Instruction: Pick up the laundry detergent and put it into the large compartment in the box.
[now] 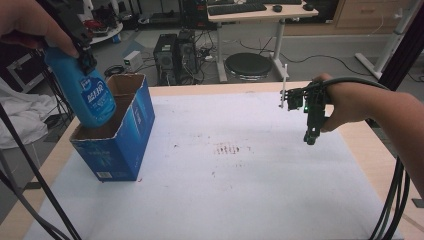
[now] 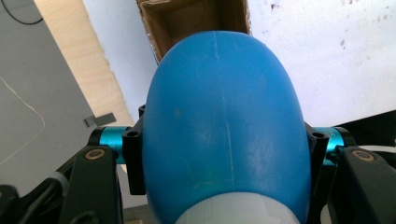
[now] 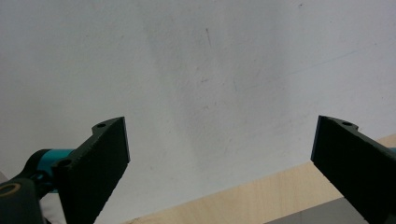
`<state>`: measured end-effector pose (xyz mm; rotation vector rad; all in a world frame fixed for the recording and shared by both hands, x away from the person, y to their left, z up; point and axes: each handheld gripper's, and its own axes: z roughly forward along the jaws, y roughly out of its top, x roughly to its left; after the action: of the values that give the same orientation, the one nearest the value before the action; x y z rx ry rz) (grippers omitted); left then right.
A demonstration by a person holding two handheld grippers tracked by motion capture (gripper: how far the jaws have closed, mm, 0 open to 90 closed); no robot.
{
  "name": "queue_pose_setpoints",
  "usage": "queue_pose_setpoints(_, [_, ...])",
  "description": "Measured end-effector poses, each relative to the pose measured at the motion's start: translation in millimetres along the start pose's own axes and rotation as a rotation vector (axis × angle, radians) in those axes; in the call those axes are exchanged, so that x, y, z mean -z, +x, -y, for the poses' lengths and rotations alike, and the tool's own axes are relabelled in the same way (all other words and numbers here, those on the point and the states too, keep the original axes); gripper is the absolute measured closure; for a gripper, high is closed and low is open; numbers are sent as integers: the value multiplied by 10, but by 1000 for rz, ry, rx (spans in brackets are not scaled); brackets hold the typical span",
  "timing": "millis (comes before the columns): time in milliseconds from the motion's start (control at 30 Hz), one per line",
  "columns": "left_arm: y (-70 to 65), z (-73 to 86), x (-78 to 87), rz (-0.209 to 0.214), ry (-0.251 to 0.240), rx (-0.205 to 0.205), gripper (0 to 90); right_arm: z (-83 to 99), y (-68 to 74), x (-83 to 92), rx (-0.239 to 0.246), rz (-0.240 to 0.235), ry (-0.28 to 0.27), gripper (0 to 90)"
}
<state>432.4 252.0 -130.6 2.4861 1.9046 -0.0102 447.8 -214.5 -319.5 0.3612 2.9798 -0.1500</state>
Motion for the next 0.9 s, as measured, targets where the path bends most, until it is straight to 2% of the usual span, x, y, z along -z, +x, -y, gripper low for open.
queue_pose_setpoints(333, [33, -80, -437, 20, 34, -76, 381, 1, 3, -3, -9, -3, 4, 34])
queue_pose_setpoints(400, [19, -100, -529, 20, 42, -105, 381, -1, -4, -6, -10, -5, 11, 34])
queue_pose_setpoints(533, [-46, -143, -771, -10, 72, -201, 381, -11, -4, -15, -11, -4, 4, 34])
queue_pose_setpoints(567, [-46, -143, -771, -10, 72, -201, 381, -11, -4, -15, -11, -4, 4, 34])
queue_pose_setpoints(733, [-50, -178, -938, -2, 88, -253, 381, -9, -7, -30, -5, -5, 13, 34])
queue_pose_setpoints(900, [-73, -197, -1060, -19, 90, -328, 381, 2, -13, -44, -1, -6, 13, 34])
